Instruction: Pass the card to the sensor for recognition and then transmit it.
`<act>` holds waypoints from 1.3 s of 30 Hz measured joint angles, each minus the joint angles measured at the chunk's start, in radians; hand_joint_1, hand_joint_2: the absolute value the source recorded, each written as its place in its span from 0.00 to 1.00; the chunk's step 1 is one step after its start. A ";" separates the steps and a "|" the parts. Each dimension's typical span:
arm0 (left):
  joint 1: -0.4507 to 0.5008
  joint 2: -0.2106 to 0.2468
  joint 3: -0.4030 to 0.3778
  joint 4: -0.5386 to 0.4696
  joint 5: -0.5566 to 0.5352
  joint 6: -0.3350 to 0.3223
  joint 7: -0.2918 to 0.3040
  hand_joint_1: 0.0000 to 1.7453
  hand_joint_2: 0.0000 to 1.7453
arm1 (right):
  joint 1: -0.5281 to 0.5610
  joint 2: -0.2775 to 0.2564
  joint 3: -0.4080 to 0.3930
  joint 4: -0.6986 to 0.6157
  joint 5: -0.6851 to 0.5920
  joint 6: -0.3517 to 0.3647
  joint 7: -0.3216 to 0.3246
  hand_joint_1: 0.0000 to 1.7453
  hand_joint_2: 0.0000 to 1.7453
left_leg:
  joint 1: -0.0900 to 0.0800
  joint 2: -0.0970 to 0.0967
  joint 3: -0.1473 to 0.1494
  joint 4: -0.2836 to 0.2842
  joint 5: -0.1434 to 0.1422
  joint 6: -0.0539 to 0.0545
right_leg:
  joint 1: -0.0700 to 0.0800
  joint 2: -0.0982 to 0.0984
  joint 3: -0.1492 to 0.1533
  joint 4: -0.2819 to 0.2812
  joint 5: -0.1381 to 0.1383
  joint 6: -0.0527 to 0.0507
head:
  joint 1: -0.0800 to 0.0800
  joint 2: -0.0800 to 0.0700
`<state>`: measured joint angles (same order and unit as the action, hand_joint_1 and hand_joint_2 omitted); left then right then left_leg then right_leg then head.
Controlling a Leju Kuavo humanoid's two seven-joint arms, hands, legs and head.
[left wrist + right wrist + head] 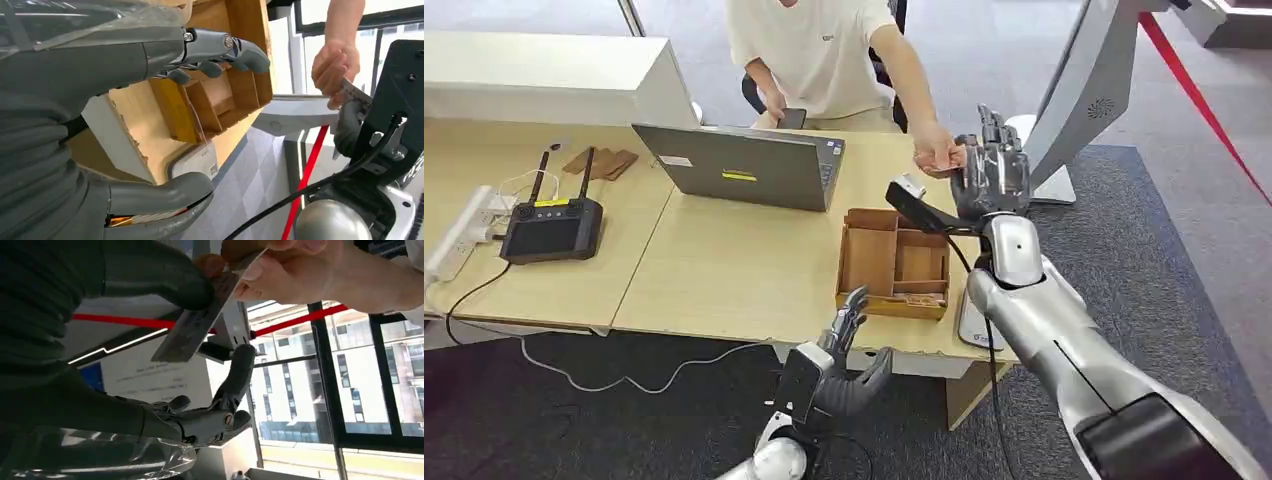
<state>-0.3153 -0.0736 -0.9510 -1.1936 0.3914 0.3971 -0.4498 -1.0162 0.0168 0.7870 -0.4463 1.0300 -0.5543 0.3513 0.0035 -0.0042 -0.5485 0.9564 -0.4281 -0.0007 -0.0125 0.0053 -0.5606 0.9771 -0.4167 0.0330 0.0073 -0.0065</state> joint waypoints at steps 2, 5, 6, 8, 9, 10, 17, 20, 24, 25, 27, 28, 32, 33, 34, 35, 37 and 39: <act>0.000 0.000 -0.001 0.000 0.000 -0.003 0.000 0.00 1.00 | 0.000 0.000 0.000 0.002 -0.001 0.000 -0.002 1.00 1.00 | 0.000 0.000 0.000 0.000 0.000 0.000 | 0.000 0.000 0.000 0.000 0.000 0.000 | 0.000 0.000; 0.000 0.000 -0.004 0.000 0.000 -0.003 0.000 0.00 1.00 | -0.003 0.000 0.000 0.005 -0.002 -0.001 -0.002 1.00 1.00 | 0.000 0.000 0.000 0.000 0.000 0.000 | 0.000 0.000 0.000 0.000 0.000 0.000 | 0.000 0.000; 0.000 0.000 -0.005 0.000 0.000 -0.004 0.000 0.00 1.00 | -0.004 0.000 0.000 0.006 -0.003 -0.002 -0.003 1.00 1.00 | 0.000 0.000 0.000 0.000 0.000 0.000 | 0.000 0.000 0.000 0.000 0.000 0.000 | 0.000 0.000; 0.000 0.000 -0.005 0.000 -0.001 -0.005 0.000 0.00 1.00 | -0.007 -0.001 0.000 0.006 -0.004 -0.002 -0.005 1.00 1.00 | 0.000 0.000 0.000 0.000 0.000 0.000 | 0.000 0.000 0.000 0.000 0.000 0.000 | 0.000 0.000; 0.000 0.000 -0.005 0.000 -0.001 -0.005 0.000 0.00 1.00 | -0.008 -0.001 0.000 0.006 -0.006 -0.002 -0.008 1.00 1.00 | 0.000 0.000 0.000 0.000 0.000 0.000 | 0.000 0.000 0.000 0.000 0.000 0.000 | 0.000 0.000; 0.000 0.000 -0.005 0.000 -0.001 -0.005 0.000 0.00 1.00 | -0.008 -0.001 0.000 0.006 -0.010 -0.002 -0.012 1.00 1.00 | 0.000 0.000 0.000 0.000 0.000 0.000 | 0.000 0.000 0.000 0.000 0.000 0.000 | 0.000 0.000; 0.000 0.000 -0.006 0.000 -0.002 -0.001 0.000 0.00 1.00 | -0.005 0.000 -0.009 0.010 -0.064 -0.033 -0.067 1.00 1.00 | 0.000 0.000 0.000 0.000 0.000 0.000 | 0.000 0.000 0.000 0.000 0.000 0.000 | 0.000 0.000; 0.003 0.000 -0.006 -0.001 -0.005 0.011 0.000 0.00 1.00 | 0.003 0.005 -0.023 0.006 -0.172 -0.089 -0.161 1.00 1.00 | 0.000 0.000 0.000 0.000 0.000 0.000 | 0.000 0.000 0.000 0.000 0.000 0.000 | 0.000 0.000; 0.015 0.002 -0.005 -0.005 -0.011 0.033 -0.001 0.00 1.00 | 0.044 0.018 -0.079 -0.043 -0.306 -0.114 -0.318 1.00 1.00 | 0.000 0.000 0.000 0.000 0.000 0.000 | 0.000 0.000 0.000 0.000 0.000 0.000 | 0.000 0.000; 0.020 0.003 -0.004 -0.007 -0.013 0.038 -0.002 0.00 1.00 | 0.063 0.022 -0.098 -0.066 -0.314 -0.114 -0.353 1.00 1.00 | 0.000 0.000 0.000 0.000 0.000 0.000 | 0.000 0.000 0.000 0.000 0.000 0.000 | 0.000 0.000; 0.028 0.008 -0.003 -0.008 -0.014 0.056 -0.005 0.00 1.00 | 0.115 0.032 -0.143 -0.127 -0.317 -0.114 -0.416 1.00 1.00 | 0.001 0.000 0.000 0.000 0.000 0.000 | 0.001 0.000 0.000 0.000 0.000 0.000 | 0.000 0.000; 0.034 0.010 -0.002 -0.011 -0.014 0.063 -0.006 0.00 1.00 | 0.146 0.035 -0.164 -0.157 -0.313 -0.115 -0.433 1.00 1.00 | 0.001 0.000 0.000 0.000 0.000 0.000 | 0.001 0.000 0.000 0.000 0.000 0.000 | 0.000 0.000; 0.050 0.024 0.004 -0.026 -0.014 0.103 -0.006 0.00 1.00 | 0.264 0.047 -0.250 -0.290 -0.304 -0.115 -0.476 1.00 1.00 | 0.001 0.000 0.000 0.000 0.000 0.000 | 0.001 0.000 0.001 0.000 -0.001 0.000 | 0.000 0.000; 0.057 0.029 0.005 -0.033 -0.014 0.115 -0.005 0.00 1.00 | 0.310 0.049 -0.285 -0.345 -0.301 -0.115 -0.487 1.00 1.00 | 0.001 -0.001 0.000 0.000 0.000 0.000 | 0.001 -0.001 0.001 0.000 -0.001 0.000 | 0.000 0.000; 0.061 0.032 0.006 -0.037 -0.014 0.123 -0.004 0.00 1.00 | 0.348 0.049 -0.313 -0.387 -0.297 -0.115 -0.492 1.00 1.00 | 0.001 -0.001 0.000 0.000 0.000 0.000 | 0.001 -0.001 0.001 0.000 -0.001 0.000 | 0.000 0.000; 0.065 0.036 0.007 -0.042 -0.014 0.126 -0.003 0.00 1.00 | 0.384 0.050 -0.341 -0.423 -0.296 -0.115 -0.496 1.00 1.00 | 0.001 -0.001 0.000 0.000 0.000 0.000 | 0.001 -0.002 0.001 0.000 -0.001 0.000 | 0.000 0.000; 0.073 0.043 0.011 -0.049 -0.015 0.131 -0.001 0.00 1.00 | 0.434 0.047 -0.388 -0.474 -0.294 -0.115 -0.494 1.00 1.00 | 0.001 -0.001 0.000 0.000 0.000 0.000 | 0.001 -0.001 0.000 0.000 -0.001 0.000 | 0.000 0.000; 0.076 0.045 0.013 -0.055 -0.017 0.132 0.000 0.00 1.00 | 0.478 0.043 -0.420 -0.519 -0.285 -0.115 -0.486 1.00 1.00 | 0.001 -0.001 0.000 0.000 0.000 0.000 | 0.000 -0.001 0.000 0.000 -0.001 0.000 | 0.000 0.000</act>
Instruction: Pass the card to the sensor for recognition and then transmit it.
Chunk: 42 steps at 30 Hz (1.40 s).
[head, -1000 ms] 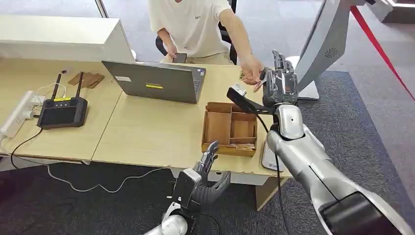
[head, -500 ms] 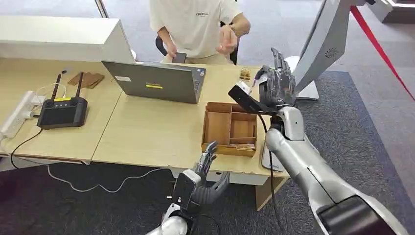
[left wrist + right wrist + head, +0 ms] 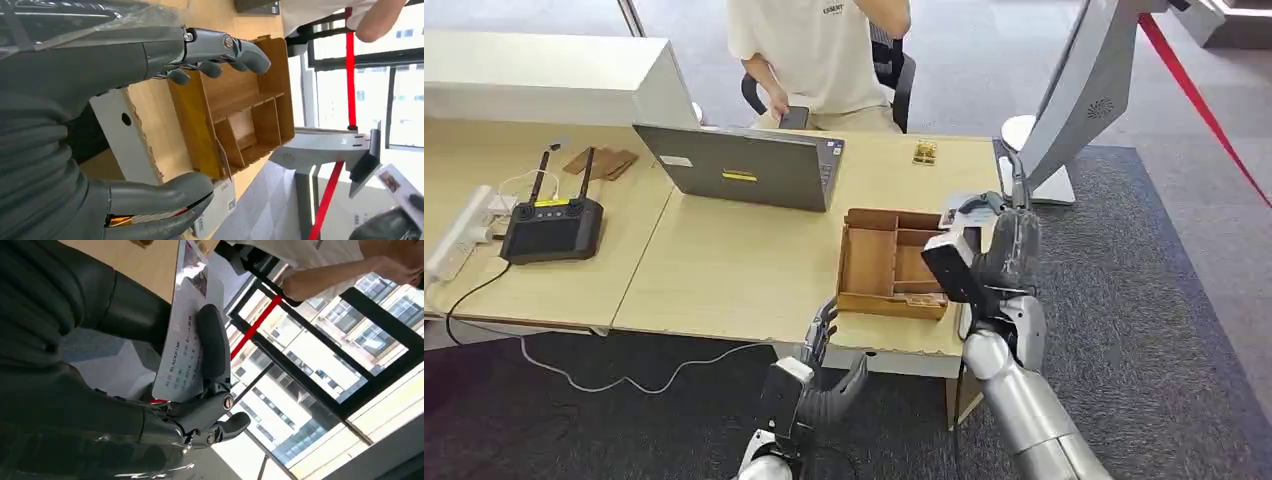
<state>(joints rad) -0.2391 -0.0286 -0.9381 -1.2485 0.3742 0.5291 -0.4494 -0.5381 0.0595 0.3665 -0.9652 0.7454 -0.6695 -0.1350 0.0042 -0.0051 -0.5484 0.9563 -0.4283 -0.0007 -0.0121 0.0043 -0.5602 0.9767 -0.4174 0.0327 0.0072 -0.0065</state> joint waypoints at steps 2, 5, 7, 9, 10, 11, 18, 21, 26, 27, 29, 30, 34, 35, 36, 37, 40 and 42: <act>0.003 0.002 0.001 -0.003 -0.001 0.000 0.000 0.00 1.00 | 0.040 -0.006 -0.036 -0.042 0.009 0.000 0.010 1.00 1.00 | 0.000 0.000 0.000 0.000 0.000 0.000 | 0.000 0.000 0.000 0.000 0.000 0.000 | 0.000 0.000; 0.010 0.005 0.007 -0.007 -0.004 -0.010 0.000 0.00 1.00 | 0.089 -0.020 -0.086 -0.086 0.031 0.000 0.036 1.00 1.00 | -0.001 0.000 0.000 0.000 0.000 0.000 | 0.000 0.000 0.000 0.000 0.000 0.000 | 0.000 0.000; 0.011 0.005 0.008 -0.007 -0.006 -0.012 0.000 0.00 1.00 | 0.110 -0.030 -0.107 -0.101 0.043 0.000 0.059 1.00 1.00 | -0.001 0.000 0.000 0.000 0.000 0.000 | 0.000 0.000 0.000 0.000 0.000 0.000 | 0.000 0.000; 0.012 0.005 0.010 -0.007 -0.011 -0.015 0.001 0.00 1.00 | 0.124 -0.041 -0.123 -0.109 0.051 0.000 0.086 1.00 1.00 | -0.001 0.000 0.000 0.000 0.000 0.000 | 0.000 0.000 0.000 0.000 0.000 0.000 | 0.000 0.000; 0.012 0.005 0.011 -0.008 -0.015 -0.016 0.003 0.00 1.00 | 0.128 -0.049 -0.129 -0.108 0.052 0.000 0.098 1.00 1.00 | -0.001 0.000 0.000 0.000 0.000 0.000 | 0.000 0.000 0.000 0.000 0.000 0.000 | 0.000 0.000; 0.013 0.005 0.011 -0.009 -0.017 -0.018 0.005 0.00 1.00 | 0.129 -0.055 -0.135 -0.106 0.056 0.000 0.110 1.00 1.00 | -0.001 0.000 0.000 0.000 0.000 0.000 | 0.000 0.000 0.000 0.000 0.000 0.000 | 0.000 0.000; 0.011 0.002 0.013 -0.009 -0.022 -0.032 0.010 0.00 1.00 | 0.086 -0.084 -0.135 -0.019 0.188 0.004 0.250 1.00 1.00 | 0.000 0.000 0.000 0.000 0.000 0.000 | 0.000 0.000 0.000 0.000 0.000 0.000 | 0.000 0.000; 0.010 0.000 0.013 -0.009 -0.022 -0.033 0.012 0.00 1.00 | 0.054 -0.088 -0.123 0.040 0.217 0.007 0.286 1.00 1.00 | 0.000 0.000 0.000 0.000 0.000 0.000 | 0.000 0.000 0.000 0.000 0.000 0.000 | 0.000 0.000; 0.009 -0.002 0.016 -0.009 -0.022 -0.033 0.012 0.00 1.00 | 0.027 -0.093 -0.109 0.110 0.219 0.007 0.294 1.00 1.00 | 0.000 0.000 0.000 0.000 0.000 0.000 | 0.000 0.000 0.000 0.000 0.000 0.000 | 0.000 0.000; 0.009 -0.002 0.016 -0.009 -0.022 -0.033 0.012 0.00 1.00 | 0.026 -0.093 -0.109 0.118 0.220 0.007 0.294 1.00 1.00 | 0.000 0.000 0.000 0.000 0.000 0.000 | 0.000 0.000 0.000 0.000 0.000 0.000 | 0.000 0.000; 0.009 -0.003 0.017 -0.009 -0.022 -0.033 0.012 0.00 1.00 | 0.021 -0.095 -0.106 0.134 0.219 0.008 0.295 1.00 1.00 | 0.000 0.000 0.000 0.000 0.000 0.000 | 0.000 0.000 0.000 0.000 0.000 0.000 | 0.000 0.000; 0.009 -0.003 0.018 -0.009 -0.022 -0.034 0.013 0.00 1.00 | 0.017 -0.095 -0.101 0.145 0.219 0.011 0.298 1.00 1.00 | 0.000 0.000 0.000 0.000 0.000 0.000 | 0.000 0.000 0.000 0.000 0.000 0.000 | 0.000 0.000; 0.007 -0.005 0.018 -0.009 -0.023 -0.048 0.016 0.00 1.00 | -0.007 -0.096 -0.077 0.202 0.209 0.024 0.315 1.00 1.00 | 0.000 0.000 0.000 0.000 0.000 0.000 | 0.000 0.000 0.000 0.000 0.000 0.000 | 0.000 0.000; 0.006 -0.006 0.018 -0.009 -0.024 -0.053 0.016 0.00 1.00 | -0.016 -0.096 -0.065 0.227 0.207 0.029 0.315 1.00 1.00 | 0.000 0.000 0.000 0.000 0.000 0.000 | 0.000 0.000 0.000 0.000 0.000 0.000 | 0.000 0.000; 0.005 -0.008 0.018 -0.009 -0.026 -0.057 0.017 0.00 1.00 | -0.022 -0.096 -0.057 0.244 0.207 0.034 0.315 1.00 1.00 | 0.000 0.000 0.000 0.000 0.000 0.000 | 0.000 0.000 0.000 0.000 0.000 0.000 | 0.000 0.000; 0.003 -0.009 0.018 -0.009 -0.027 -0.062 0.018 0.00 1.00 | -0.026 -0.095 -0.049 0.259 0.206 0.039 0.317 1.00 1.00 | 0.000 0.000 0.000 0.000 0.000 0.000 | 0.000 0.000 0.000 0.000 0.000 0.000 | 0.000 0.000; 0.000 -0.012 0.018 -0.008 -0.033 -0.066 0.021 0.00 1.00 | -0.033 -0.094 -0.023 0.306 0.201 0.053 0.328 1.00 1.00 | 0.000 0.000 0.000 0.000 0.000 0.000 | 0.000 0.000 0.000 0.000 0.000 0.000 | 0.000 0.000; 0.000 -0.013 0.018 -0.008 -0.036 -0.066 0.023 0.00 1.00 | -0.033 -0.093 -0.010 0.328 0.199 0.058 0.335 1.00 1.00 | 0.000 0.000 0.000 0.000 0.000 0.000 | 0.000 0.000 0.000 0.000 0.000 0.000 | 0.000 0.000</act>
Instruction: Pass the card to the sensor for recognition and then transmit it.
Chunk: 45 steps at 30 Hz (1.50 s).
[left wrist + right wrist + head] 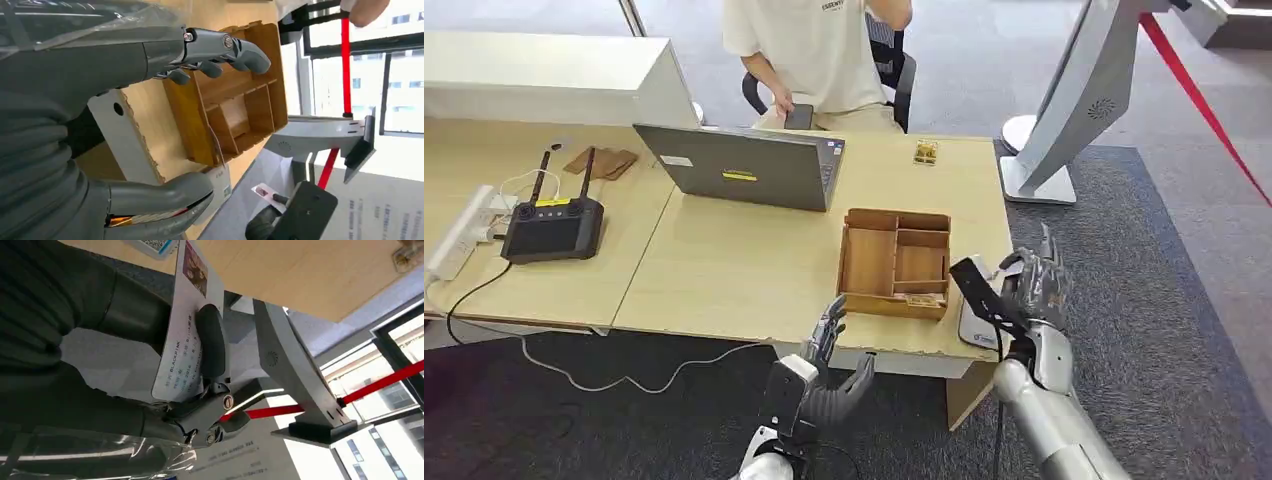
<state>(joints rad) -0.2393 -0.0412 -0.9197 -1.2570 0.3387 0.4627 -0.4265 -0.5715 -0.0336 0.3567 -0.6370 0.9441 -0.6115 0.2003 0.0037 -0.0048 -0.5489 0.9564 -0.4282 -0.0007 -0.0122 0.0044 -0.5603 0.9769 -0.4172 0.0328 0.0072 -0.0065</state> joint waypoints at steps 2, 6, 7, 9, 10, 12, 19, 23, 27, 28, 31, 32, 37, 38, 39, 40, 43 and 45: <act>0.000 0.000 0.000 0.000 -0.002 0.000 0.001 0.00 1.00 | -0.002 0.000 0.011 0.022 -0.001 0.002 0.002 1.00 1.00 | 0.000 0.000 0.000 0.000 0.000 0.000 | 0.000 0.000 0.000 0.000 0.000 0.000 | 0.000 0.000; 0.000 0.000 0.000 0.000 -0.008 0.002 0.007 0.00 1.00 | -0.004 0.000 0.026 0.055 -0.024 0.016 -0.007 1.00 1.00 | 0.000 0.000 0.000 0.000 0.000 0.000 | 0.000 0.000 0.000 0.000 0.000 0.000 | 0.000 0.000; 0.000 0.000 0.000 -0.001 -0.009 0.004 0.008 0.00 1.00 | -0.004 0.001 0.027 0.061 -0.027 0.019 -0.010 1.00 1.00 | 0.000 0.000 0.000 0.000 0.000 0.000 | 0.000 0.000 0.000 0.000 0.000 0.000 | 0.000 0.000; 0.000 0.000 0.000 -0.001 -0.015 0.008 0.011 0.00 1.00 | -0.004 0.000 0.034 0.074 -0.035 0.026 -0.011 1.00 1.00 | 0.000 0.000 0.000 0.000 0.000 0.000 | 0.000 0.000 0.000 0.000 0.000 0.000 | 0.000 0.000; 0.000 0.000 0.000 -0.002 -0.016 0.012 0.012 0.00 1.00 | -0.004 0.000 0.038 0.079 -0.037 0.029 -0.011 1.00 1.00 | 0.000 0.000 0.000 0.000 0.000 0.000 | 0.000 0.000 0.000 0.000 0.000 0.000 | 0.000 0.000; 0.001 0.000 0.000 -0.002 -0.019 0.015 0.017 0.00 1.00 | -0.004 0.000 0.043 0.090 -0.044 0.034 -0.008 1.00 1.00 | 0.000 0.000 0.000 0.000 0.000 0.000 | 0.000 0.000 0.000 0.000 0.000 0.000 | 0.000 0.000; 0.008 0.001 0.008 -0.008 -0.031 0.023 0.019 0.00 1.00 | -0.004 0.000 0.050 0.119 -0.065 0.036 -0.013 1.00 1.00 | 0.000 0.000 0.000 0.000 0.000 0.000 | 0.000 0.000 0.000 0.000 0.000 0.000 | 0.000 0.000; 0.014 0.002 0.015 -0.011 -0.037 0.026 0.021 0.00 1.00 | -0.004 0.001 0.055 0.132 -0.073 0.036 -0.021 1.00 1.00 | 0.000 0.000 0.000 0.000 0.000 0.000 | 0.000 0.000 0.000 0.000 0.000 0.000 | 0.000 0.000; 0.019 0.003 0.021 -0.017 -0.043 0.026 0.023 0.00 1.00 | -0.004 0.002 0.061 0.145 -0.082 0.035 -0.028 1.00 1.00 | 0.000 0.000 0.000 0.000 0.000 0.000 | 0.000 0.000 0.000 0.000 0.000 0.000 | 0.000 0.000; 0.020 0.004 0.023 -0.018 -0.044 0.026 0.023 0.00 1.00 | -0.004 0.002 0.064 0.148 -0.086 0.035 -0.032 1.00 1.00 | 0.000 0.000 0.000 0.000 0.000 0.000 | 0.000 0.000 0.000 0.000 0.000 0.000 | 0.000 0.000; 0.027 0.006 0.029 -0.027 -0.050 0.032 0.021 0.00 1.00 | -0.004 0.003 0.067 0.156 -0.095 0.035 -0.038 1.00 1.00 | 0.000 0.000 0.000 0.000 0.000 0.000 | 0.000 0.000 0.000 0.000 0.000 0.000 | 0.000 0.000; 0.029 0.006 0.031 -0.029 -0.052 0.034 0.021 0.00 1.00 | -0.004 0.003 0.067 0.158 -0.096 0.035 -0.039 1.00 1.00 | 0.000 0.000 0.000 0.000 0.000 0.000 | 0.000 0.000 0.000 0.000 0.000 0.000 | 0.000 0.000; 0.037 0.008 0.042 -0.038 -0.060 0.040 0.024 0.00 1.00 | -0.004 0.005 0.074 0.168 -0.105 0.036 -0.040 1.00 1.00 | 0.000 0.000 0.000 0.000 0.000 0.000 | 0.000 0.000 0.000 0.000 0.000 0.000 | 0.000 0.000; 0.039 0.008 0.044 -0.041 -0.060 0.040 0.025 0.00 1.00 | -0.004 0.006 0.075 0.170 -0.105 0.037 -0.040 1.00 1.00 | 0.000 0.000 0.000 0.000 0.000 0.000 | 0.000 0.000 0.000 0.000 0.000 0.000 | 0.000 0.000; 0.041 0.010 0.046 -0.043 -0.060 0.040 0.025 0.00 1.00 | -0.004 0.007 0.075 0.172 -0.105 0.037 -0.040 1.00 1.00 | 0.000 0.000 0.000 0.000 0.000 0.000 | 0.000 0.000 0.000 0.000 0.000 0.000 | 0.000 0.000; 0.043 0.010 0.048 -0.044 -0.060 0.040 0.026 0.00 1.00 | -0.004 0.008 0.075 0.173 -0.105 0.037 -0.040 1.00 1.00 | 0.000 0.000 0.000 0.000 0.000 0.000 | 0.000 0.000 0.000 0.000 0.000 0.000 | 0.000 0.000; 0.047 0.010 0.054 -0.048 -0.063 0.040 0.030 0.00 1.00 | -0.004 0.010 0.078 0.175 -0.104 0.049 -0.041 1.00 1.00 | 0.000 0.000 0.000 0.000 0.000 0.000 | 0.000 0.000 0.000 0.000 0.000 0.000 | 0.000 0.000; 0.049 0.010 0.058 -0.050 -0.067 0.040 0.033 0.00 1.00 | -0.004 0.013 0.085 0.179 -0.101 0.054 -0.041 1.00 1.00 | 0.000 0.000 0.000 0.000 0.000 0.000 | 0.000 0.000 0.000 0.000 0.000 0.000 | 0.000 0.000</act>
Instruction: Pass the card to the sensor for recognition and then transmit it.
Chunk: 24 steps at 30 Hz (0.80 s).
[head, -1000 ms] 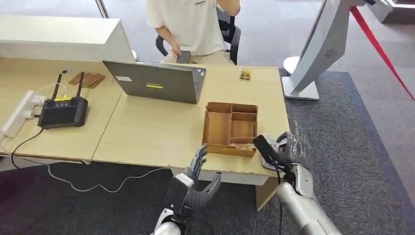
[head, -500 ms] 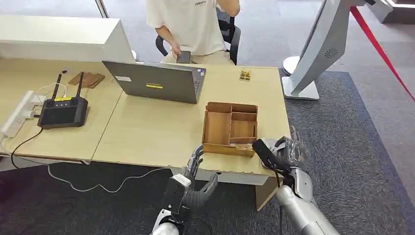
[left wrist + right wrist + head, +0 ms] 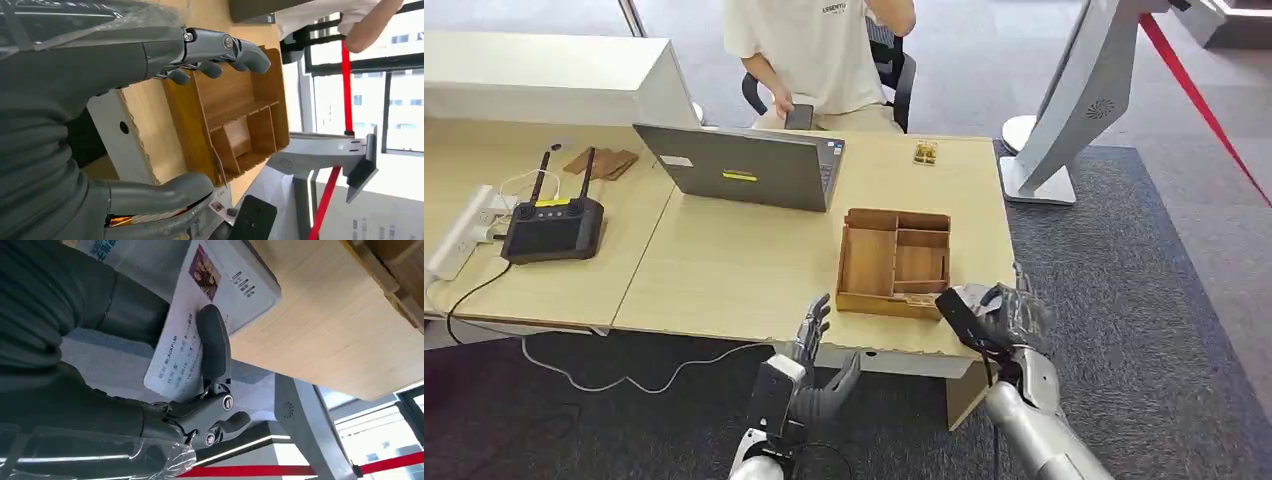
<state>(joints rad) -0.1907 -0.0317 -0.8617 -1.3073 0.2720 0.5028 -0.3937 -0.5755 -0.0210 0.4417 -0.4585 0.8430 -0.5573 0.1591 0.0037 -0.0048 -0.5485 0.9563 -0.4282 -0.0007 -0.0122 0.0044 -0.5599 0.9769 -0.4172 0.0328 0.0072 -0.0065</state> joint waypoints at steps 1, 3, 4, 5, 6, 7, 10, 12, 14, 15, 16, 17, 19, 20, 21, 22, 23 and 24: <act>0.001 0.000 0.001 0.000 -0.002 0.000 0.002 0.00 1.00 | 0.000 0.002 0.004 0.002 0.002 0.001 0.000 1.00 1.00 | 0.000 0.000 0.000 0.000 0.000 0.000 | 0.000 0.000 0.000 0.000 0.000 0.000 | 0.000 0.000; 0.002 0.000 0.003 -0.001 -0.006 -0.002 0.007 0.00 1.00 | 0.000 0.007 0.011 0.003 0.004 0.000 0.000 1.00 1.00 | 0.000 0.000 0.000 0.000 0.000 0.000 | 0.000 0.000 0.000 0.000 0.000 0.000 | 0.000 0.000; 0.003 0.000 0.004 -0.001 -0.008 -0.003 0.008 0.00 1.00 | 0.000 0.008 0.013 0.003 0.005 -0.003 0.000 1.00 1.00 | 0.000 0.000 0.000 0.000 0.000 0.000 | 0.000 0.000 0.000 0.000 0.000 0.000 | 0.000 0.000; 0.003 0.000 0.005 -0.002 -0.008 -0.004 0.010 0.00 1.00 | 0.000 0.010 0.015 0.003 0.005 -0.007 0.000 1.00 1.00 | 0.000 0.000 0.000 0.000 0.000 0.000 | 0.000 0.000 0.000 0.000 0.000 0.000 | 0.000 0.000; 0.004 0.000 0.006 -0.002 -0.010 -0.005 0.010 0.00 1.00 | 0.000 0.011 0.015 0.003 0.005 -0.010 0.000 1.00 1.00 | 0.000 0.000 0.001 0.000 0.000 0.000 | 0.000 0.000 0.001 0.000 0.000 0.000 | 0.000 0.000; 0.004 0.000 0.006 -0.002 -0.010 -0.006 0.010 0.00 1.00 | 0.000 0.012 0.016 0.003 0.005 -0.013 0.001 1.00 1.00 | 0.000 0.000 0.001 0.000 0.000 0.000 | 0.000 0.000 0.001 0.000 0.000 0.000 | 0.000 0.000; 0.005 0.000 0.008 -0.003 -0.010 -0.009 0.012 0.00 1.00 | -0.001 0.012 0.023 0.001 0.002 -0.026 0.002 1.00 1.00 | 0.000 0.000 0.000 0.000 0.000 0.000 | 0.000 0.000 0.001 0.000 0.000 0.000 | 0.000 0.000; 0.005 0.000 0.008 -0.003 -0.010 -0.010 0.012 0.00 1.00 | -0.002 0.011 0.024 -0.008 -0.003 -0.039 0.000 1.00 1.00 | 0.000 0.000 0.000 0.000 0.000 0.000 | 0.000 0.000 0.001 0.000 0.000 0.000 | 0.000 0.000; 0.005 0.000 0.008 -0.003 -0.009 -0.012 0.010 0.00 1.00 | -0.007 0.011 0.025 -0.016 -0.018 -0.058 -0.013 1.00 1.00 | 0.000 0.000 0.000 0.000 0.000 0.000 | 0.000 0.000 0.001 0.000 0.000 0.000 | 0.000 0.000; 0.005 0.000 0.008 -0.003 -0.008 -0.013 0.008 0.00 1.00 | -0.008 0.011 0.026 -0.025 -0.032 -0.071 -0.024 1.00 1.00 | 0.000 0.000 0.000 0.000 0.000 0.000 | 0.000 0.000 0.001 0.000 0.000 0.000 | 0.000 0.000; 0.005 0.000 0.008 -0.003 -0.007 -0.013 0.006 0.00 1.00 | -0.011 0.011 0.026 -0.036 -0.048 -0.081 -0.036 1.00 1.00 | 0.000 0.000 0.000 0.000 0.000 0.000 | 0.000 0.000 0.001 0.000 0.000 0.000 | 0.000 0.000; 0.005 0.000 0.008 -0.003 -0.005 -0.013 0.004 0.00 1.00 | -0.014 0.012 0.026 -0.048 -0.073 -0.088 -0.051 1.00 1.00 | 0.000 0.000 0.000 0.000 0.000 0.000 | 0.000 0.000 0.001 0.000 0.000 0.000 | 0.000 0.000; 0.005 0.000 0.008 -0.003 -0.001 -0.013 -0.001 0.00 1.00 | -0.021 0.011 0.026 -0.082 -0.143 -0.104 -0.093 1.00 1.00 | 0.000 0.000 0.000 0.000 0.000 0.000 | 0.000 0.000 0.001 0.000 0.000 0.000 | 0.000 0.000; 0.005 0.000 0.008 -0.003 0.000 -0.013 -0.004 0.00 1.00 | -0.022 0.011 0.026 -0.102 -0.173 -0.106 -0.107 1.00 1.00 | 0.000 0.000 0.000 0.000 0.000 0.000 | 0.000 0.000 0.001 0.000 0.000 0.000 | 0.000 0.000; 0.005 0.000 0.008 -0.003 0.000 -0.013 -0.006 0.00 1.00 | -0.025 0.010 0.026 -0.126 -0.191 -0.108 -0.111 1.00 1.00 | 0.000 0.000 0.001 0.000 0.000 0.000 | 0.000 0.000 0.000 0.000 0.000 0.000 | 0.000 0.000; 0.005 0.000 0.008 -0.003 0.001 -0.015 -0.007 0.00 1.00 | -0.027 0.009 0.026 -0.144 -0.200 -0.108 -0.111 1.00 1.00 | 0.000 0.000 0.001 0.000 0.000 0.000 | 0.000 0.000 0.000 0.000 0.000 0.000 | 0.000 0.000; 0.005 0.000 0.008 -0.002 0.002 -0.015 -0.009 0.00 1.00 | -0.029 0.007 0.026 -0.171 -0.209 -0.109 -0.113 1.00 1.00 | 0.000 0.000 0.001 0.000 0.000 0.000 | 0.000 0.000 0.000 0.000 0.000 0.000 | 0.000 0.000; 0.004 0.000 0.008 -0.002 0.004 -0.016 -0.011 0.00 1.00 | -0.029 0.004 0.026 -0.202 -0.214 -0.110 -0.117 1.00 1.00 | 0.000 0.000 0.001 0.000 0.000 0.000 | 0.000 0.000 0.000 0.000 0.000 0.000 | 0.000 0.000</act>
<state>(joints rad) -0.1862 -0.0317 -0.8541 -1.3096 0.2758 0.4864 -0.4044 -0.6046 -0.0172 0.4681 -0.6606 0.6291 -0.6672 0.0420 0.0038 -0.0045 -0.5479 0.9564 -0.4281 -0.0008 -0.0122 0.0045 -0.5595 0.9771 -0.4171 0.0328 0.0073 -0.0065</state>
